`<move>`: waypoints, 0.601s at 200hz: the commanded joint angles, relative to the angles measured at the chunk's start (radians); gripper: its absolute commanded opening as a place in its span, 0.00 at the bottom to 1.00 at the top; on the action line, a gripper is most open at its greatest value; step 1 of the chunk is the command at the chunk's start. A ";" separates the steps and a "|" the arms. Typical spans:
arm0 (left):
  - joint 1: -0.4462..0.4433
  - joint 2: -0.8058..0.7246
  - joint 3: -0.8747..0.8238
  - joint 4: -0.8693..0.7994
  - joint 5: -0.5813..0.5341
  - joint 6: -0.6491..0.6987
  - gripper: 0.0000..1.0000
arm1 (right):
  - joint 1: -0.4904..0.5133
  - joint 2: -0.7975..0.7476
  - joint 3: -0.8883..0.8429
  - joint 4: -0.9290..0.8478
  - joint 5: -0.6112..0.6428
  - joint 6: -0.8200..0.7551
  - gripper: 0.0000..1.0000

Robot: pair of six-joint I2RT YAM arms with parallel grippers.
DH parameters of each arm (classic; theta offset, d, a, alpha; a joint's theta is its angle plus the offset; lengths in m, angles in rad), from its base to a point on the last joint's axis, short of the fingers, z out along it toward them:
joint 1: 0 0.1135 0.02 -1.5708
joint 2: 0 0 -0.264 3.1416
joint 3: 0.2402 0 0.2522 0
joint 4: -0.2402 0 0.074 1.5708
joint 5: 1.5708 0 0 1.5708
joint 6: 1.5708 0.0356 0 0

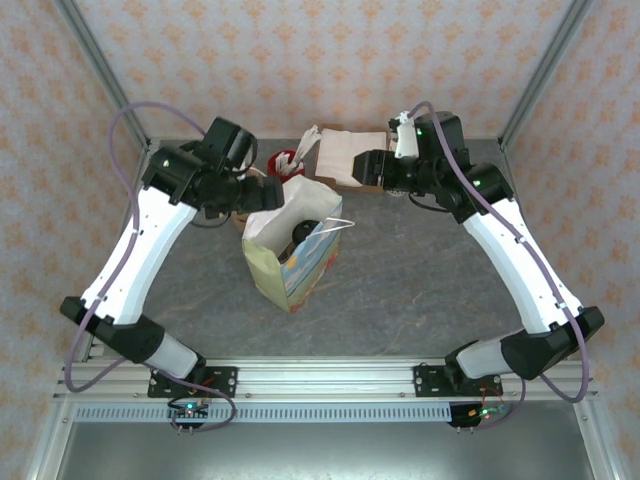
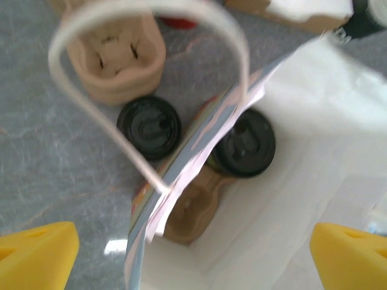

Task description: Pack the takeout coffee

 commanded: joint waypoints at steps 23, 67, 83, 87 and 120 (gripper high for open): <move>-0.017 -0.143 -0.263 0.220 0.168 -0.075 0.98 | 0.002 0.008 0.023 -0.029 -0.021 0.046 0.62; -0.116 -0.146 -0.348 0.326 0.205 -0.146 0.97 | 0.002 0.002 0.014 -0.029 -0.011 0.068 0.63; -0.153 -0.146 -0.367 0.366 0.207 -0.184 0.97 | 0.003 0.001 0.015 -0.033 -0.008 0.077 0.63; -0.160 -0.144 -0.370 0.374 0.207 -0.194 0.96 | 0.002 0.000 0.013 -0.034 -0.006 0.081 0.63; -0.207 -0.136 -0.394 0.413 0.206 -0.228 0.96 | 0.002 -0.014 -0.010 -0.028 0.007 0.101 0.63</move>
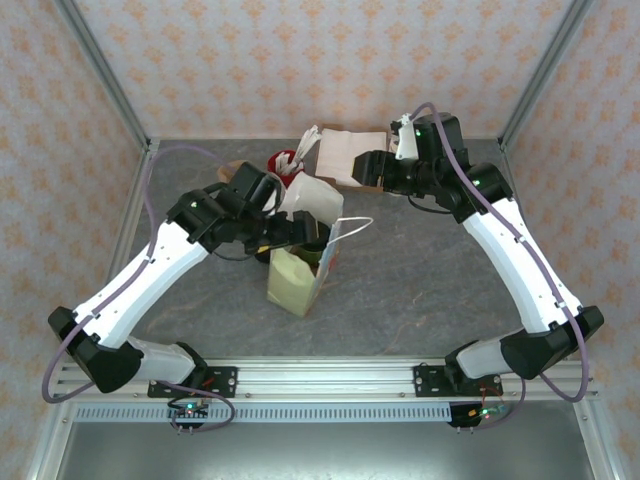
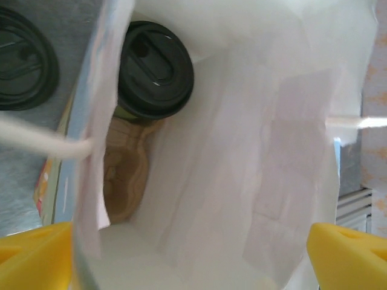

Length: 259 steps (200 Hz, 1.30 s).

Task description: Pack the takeout coffee

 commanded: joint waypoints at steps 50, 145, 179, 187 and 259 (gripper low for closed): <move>-0.105 0.063 -0.012 0.146 0.042 -0.096 0.95 | 0.004 -0.016 -0.015 -0.003 0.010 0.026 0.63; -0.077 -0.067 0.086 -0.055 -0.046 0.122 0.95 | 0.031 0.003 -0.021 -0.012 0.004 -0.014 0.63; -0.018 -0.079 0.183 -0.037 0.035 0.207 0.95 | 0.031 0.018 0.004 -0.017 0.006 -0.034 0.63; -0.012 -0.066 0.213 -0.045 0.058 0.227 0.95 | 0.031 0.021 0.013 -0.020 0.006 -0.035 0.63; 0.168 0.063 0.456 -0.028 -0.009 0.190 0.96 | 0.031 0.008 0.033 -0.035 0.039 -0.052 0.64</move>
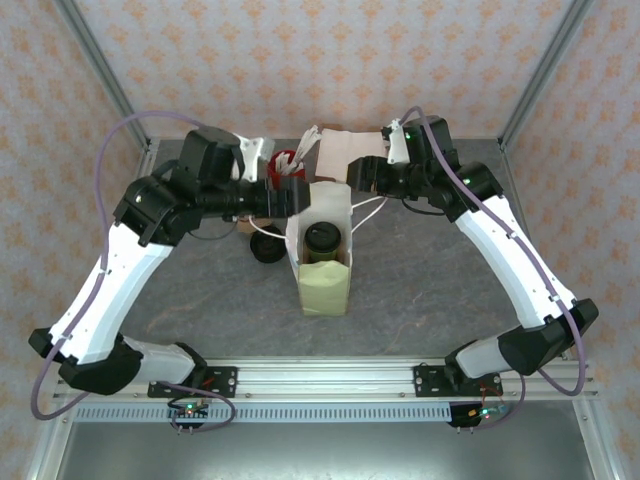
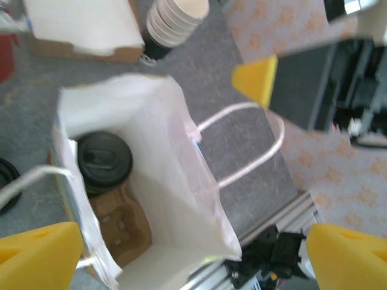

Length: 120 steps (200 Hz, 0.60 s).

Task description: Pack the takeout coffee

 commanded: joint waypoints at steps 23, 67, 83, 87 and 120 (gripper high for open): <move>0.172 0.162 0.219 -0.013 -0.171 -0.056 0.95 | -0.002 -0.018 0.056 -0.033 0.052 -0.034 0.64; 0.284 0.429 0.449 -0.058 -0.231 0.030 0.87 | -0.047 -0.019 0.071 -0.029 0.057 -0.020 0.63; 0.302 0.508 0.507 -0.069 -0.242 0.068 0.83 | -0.059 -0.016 0.084 -0.037 0.060 -0.019 0.63; 0.305 0.525 0.518 -0.069 -0.244 0.078 0.81 | -0.060 -0.016 0.086 -0.039 0.060 -0.021 0.62; 0.327 0.648 0.582 -0.077 -0.234 0.134 0.73 | -0.069 -0.013 0.084 -0.040 0.065 -0.024 0.62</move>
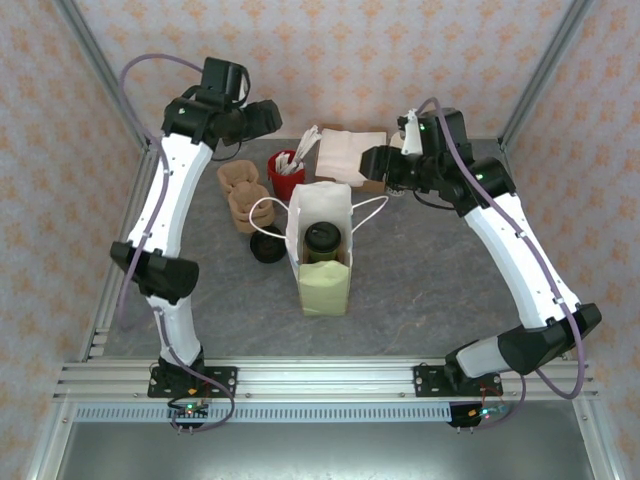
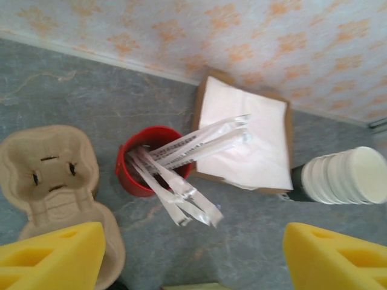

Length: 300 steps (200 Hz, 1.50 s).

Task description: Pack the takeout coffee

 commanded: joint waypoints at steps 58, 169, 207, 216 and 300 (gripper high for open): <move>0.015 0.112 0.061 -0.060 0.040 0.151 0.59 | -0.015 -0.024 0.013 -0.034 0.031 -0.015 0.62; -0.054 -0.007 -0.255 0.041 0.160 0.170 0.44 | -0.019 -0.010 0.012 -0.046 0.026 -0.024 0.62; -0.053 0.057 -0.186 0.032 0.148 0.166 0.44 | -0.019 -0.008 0.007 -0.041 0.026 -0.021 0.62; -0.054 0.079 -0.156 0.020 0.148 0.168 0.44 | -0.019 -0.008 0.004 -0.042 0.028 -0.019 0.62; -0.051 0.157 -0.103 0.006 0.095 0.181 0.40 | -0.024 -0.021 -0.018 -0.045 0.038 -0.026 0.62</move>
